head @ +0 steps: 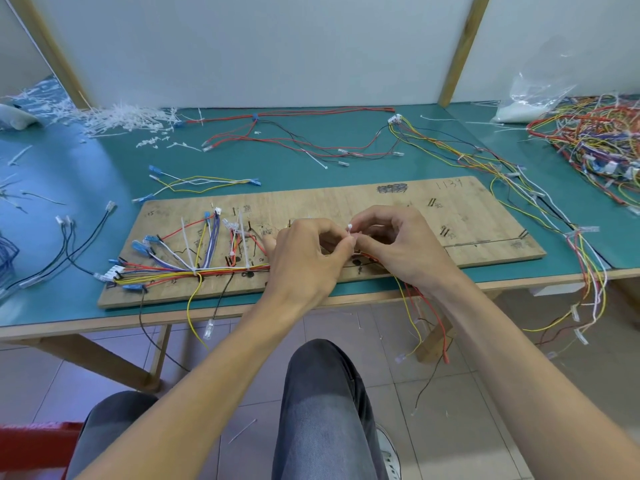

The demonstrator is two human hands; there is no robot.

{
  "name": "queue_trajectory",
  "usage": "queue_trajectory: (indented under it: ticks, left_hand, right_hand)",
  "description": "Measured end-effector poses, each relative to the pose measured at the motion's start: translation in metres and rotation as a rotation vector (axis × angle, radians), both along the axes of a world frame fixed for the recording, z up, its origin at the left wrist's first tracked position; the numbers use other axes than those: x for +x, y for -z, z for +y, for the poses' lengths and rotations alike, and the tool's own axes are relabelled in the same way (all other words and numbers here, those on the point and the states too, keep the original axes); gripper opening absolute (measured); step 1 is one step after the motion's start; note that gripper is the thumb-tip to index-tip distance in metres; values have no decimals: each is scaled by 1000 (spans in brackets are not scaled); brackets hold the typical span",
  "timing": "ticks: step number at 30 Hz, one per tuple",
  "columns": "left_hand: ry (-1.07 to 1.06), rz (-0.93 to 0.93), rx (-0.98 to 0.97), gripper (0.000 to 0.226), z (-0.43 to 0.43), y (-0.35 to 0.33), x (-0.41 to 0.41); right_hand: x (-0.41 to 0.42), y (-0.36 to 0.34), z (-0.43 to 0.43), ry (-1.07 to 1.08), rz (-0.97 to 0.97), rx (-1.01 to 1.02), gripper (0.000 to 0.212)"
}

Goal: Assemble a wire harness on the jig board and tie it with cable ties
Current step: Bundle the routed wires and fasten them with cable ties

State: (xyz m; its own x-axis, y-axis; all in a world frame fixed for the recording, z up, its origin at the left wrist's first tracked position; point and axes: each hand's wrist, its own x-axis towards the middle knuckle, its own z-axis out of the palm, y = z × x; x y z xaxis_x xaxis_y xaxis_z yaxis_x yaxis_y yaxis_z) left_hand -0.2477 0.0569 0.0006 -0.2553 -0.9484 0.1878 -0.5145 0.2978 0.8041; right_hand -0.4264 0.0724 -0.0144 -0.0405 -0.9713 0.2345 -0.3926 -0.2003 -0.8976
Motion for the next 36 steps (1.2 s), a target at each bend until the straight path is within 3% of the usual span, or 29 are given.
queue_trajectory:
  ticks: [4,12,36]
  left_hand:
    - [6,35,59,12,-2,0,-1]
    - [-6,35,-2,51,0,1,0]
    - [-28,25,21,53,-1,-1,1]
  right_hand:
    - [0,-1,1,-7,-34,10,8]
    - [-2,-1,2,-3,-59,39,9]
    - [-3,0,3,-14,-32,21,7]
